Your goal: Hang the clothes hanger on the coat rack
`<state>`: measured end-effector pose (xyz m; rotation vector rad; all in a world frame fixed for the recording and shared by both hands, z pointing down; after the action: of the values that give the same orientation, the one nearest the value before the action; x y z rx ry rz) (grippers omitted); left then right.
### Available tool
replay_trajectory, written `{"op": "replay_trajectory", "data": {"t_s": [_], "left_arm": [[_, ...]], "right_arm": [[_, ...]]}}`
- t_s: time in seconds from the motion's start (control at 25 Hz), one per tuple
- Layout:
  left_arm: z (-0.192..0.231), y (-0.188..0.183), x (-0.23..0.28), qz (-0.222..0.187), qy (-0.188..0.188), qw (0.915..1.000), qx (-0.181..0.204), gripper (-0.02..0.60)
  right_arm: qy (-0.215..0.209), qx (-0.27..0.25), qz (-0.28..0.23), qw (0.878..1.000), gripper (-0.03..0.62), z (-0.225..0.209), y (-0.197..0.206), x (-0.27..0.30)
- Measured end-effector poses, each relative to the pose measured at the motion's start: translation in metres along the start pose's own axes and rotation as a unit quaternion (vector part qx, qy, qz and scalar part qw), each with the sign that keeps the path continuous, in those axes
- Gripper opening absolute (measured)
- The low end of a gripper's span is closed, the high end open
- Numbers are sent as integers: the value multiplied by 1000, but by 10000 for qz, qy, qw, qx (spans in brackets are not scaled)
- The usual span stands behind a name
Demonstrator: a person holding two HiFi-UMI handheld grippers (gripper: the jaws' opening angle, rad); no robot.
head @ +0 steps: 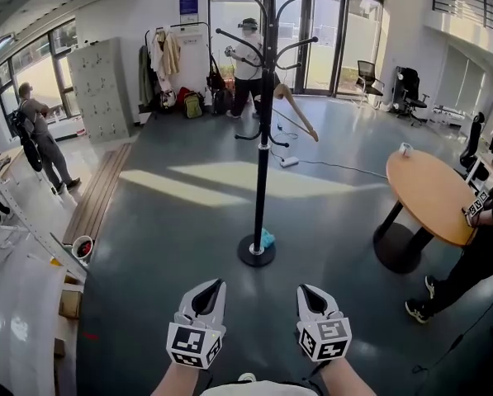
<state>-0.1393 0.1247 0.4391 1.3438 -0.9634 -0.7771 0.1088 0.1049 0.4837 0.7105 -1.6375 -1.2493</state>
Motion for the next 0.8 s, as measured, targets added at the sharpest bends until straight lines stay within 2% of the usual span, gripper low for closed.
{"op": "replay_trajectory", "data": {"t_s": [0.2, 0.48, 0.8], "left_arm": [[-28, -12, -5, -43, -21, 10000, -8, 1], [-60, -9, -11, 38, -66, 10000, -61, 1], [-80, -14, -13, 53, -177, 9998, -42, 1]], "right_arm": [[-150, 44, -13, 9999, 26, -7, 0, -24], [-227, -46, -19, 9997, 26, -20, 5, -47], [-279, -53, -109, 9995, 25, -33, 0, -60]]}}
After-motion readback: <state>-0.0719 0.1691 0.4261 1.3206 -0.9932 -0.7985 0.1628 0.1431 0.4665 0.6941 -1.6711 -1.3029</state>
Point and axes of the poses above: the fingertips, and each gripper's own axes: x forward along the fingers, z to its left, y out of its underside, the point moved 8 cm from there along -x, backward along the fingers, and after that the axes turned 6 degrees about z, right-handed, at the moved point
